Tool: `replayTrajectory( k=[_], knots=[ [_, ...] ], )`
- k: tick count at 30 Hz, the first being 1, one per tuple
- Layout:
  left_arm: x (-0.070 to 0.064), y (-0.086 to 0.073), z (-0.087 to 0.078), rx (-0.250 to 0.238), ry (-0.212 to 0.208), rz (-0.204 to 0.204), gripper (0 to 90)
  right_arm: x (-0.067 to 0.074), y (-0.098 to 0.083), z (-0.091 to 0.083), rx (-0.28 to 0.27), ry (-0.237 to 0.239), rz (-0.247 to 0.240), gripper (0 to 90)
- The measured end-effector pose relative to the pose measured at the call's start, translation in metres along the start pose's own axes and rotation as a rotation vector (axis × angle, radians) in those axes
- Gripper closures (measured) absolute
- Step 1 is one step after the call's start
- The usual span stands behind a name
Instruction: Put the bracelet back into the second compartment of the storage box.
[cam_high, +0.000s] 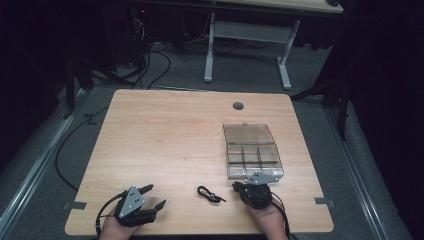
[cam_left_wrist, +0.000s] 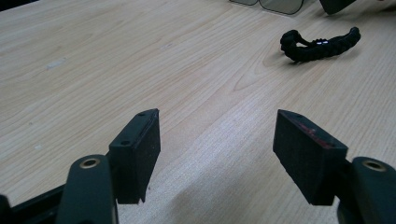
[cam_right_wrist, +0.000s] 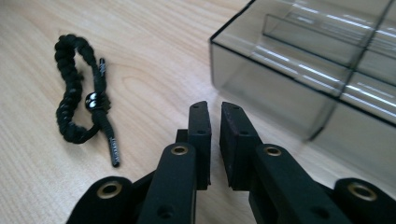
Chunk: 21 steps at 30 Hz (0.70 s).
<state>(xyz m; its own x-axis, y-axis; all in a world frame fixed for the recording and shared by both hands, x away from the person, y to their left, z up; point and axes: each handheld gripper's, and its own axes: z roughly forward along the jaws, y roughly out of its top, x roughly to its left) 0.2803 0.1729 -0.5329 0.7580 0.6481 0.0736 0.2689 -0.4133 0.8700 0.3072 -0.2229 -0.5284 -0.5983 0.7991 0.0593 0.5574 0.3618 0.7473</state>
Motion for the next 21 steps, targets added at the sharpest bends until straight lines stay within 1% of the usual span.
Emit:
replayTrajectory(
  k=[1,3,6,9,10,12,13,14,15,17,18,19,20,21],
  knots=[
    [0.0,0.0,0.0,0.0,0.0,0.0,32.5,0.0,0.0,0.0,0.0,0.0,0.0,83.3],
    [0.0,0.0,0.0,0.001,-0.002,0.003,32.5,0.002,0.0,0.002,0.014,0.016,-0.005,84.6],
    [-0.001,0.0,-0.001,-0.001,-0.009,0.013,32.3,0.005,0.001,0.003,0.02,0.018,-0.002,85.9],
    [-0.001,0.0,-0.001,0.0,-0.014,0.018,32.0,0.007,0.002,0.005,0.024,0.024,-0.007,87.6],
    [-0.001,0.0,-0.001,0.001,-0.016,0.02,32.0,0.009,0.004,0.005,0.024,0.031,-0.014,90.0],
    [-0.002,0.0,0.0,0.004,-0.016,0.023,32.0,0.01,0.005,0.004,0.022,0.034,-0.017,90.0],
    [-0.002,0.0,0.0,0.005,-0.016,0.024,32.0,0.012,0.006,0.004,0.019,0.041,-0.022,90.0],
    [-0.002,0.0,0.0,0.008,-0.016,0.029,32.0,0.016,0.01,0.001,0.006,0.054,-0.04,90.0],
    [-0.002,0.0,0.0,0.008,-0.016,0.029,32.0,0.016,0.01,0.001,0.006,0.054,-0.04,90.0],
    [-0.002,0.0,0.0,0.009,-0.015,0.031,32.0,0.021,0.014,0.0,-0.008,0.069,-0.05,90.0],
    [-0.002,0.0,0.0,0.011,-0.014,0.031,32.0,0.028,0.017,-0.001,-0.02,0.085,-0.07,90.0],
    [-0.002,0.0,0.0,0.011,-0.014,0.031,32.0,0.031,0.019,-0.001,-0.022,0.091,-0.081,90.0],
    [-0.002,0.0,0.001,0.011,-0.014,0.031,32.0,0.031,0.019,-0.001,-0.022,0.091,-0.081,90.0],
    [-0.002,0.0,0.0,0.011,-0.014,0.031,32.0,0.035,0.02,0.0,-0.021,0.104,-0.094,90.0]
  ],
)
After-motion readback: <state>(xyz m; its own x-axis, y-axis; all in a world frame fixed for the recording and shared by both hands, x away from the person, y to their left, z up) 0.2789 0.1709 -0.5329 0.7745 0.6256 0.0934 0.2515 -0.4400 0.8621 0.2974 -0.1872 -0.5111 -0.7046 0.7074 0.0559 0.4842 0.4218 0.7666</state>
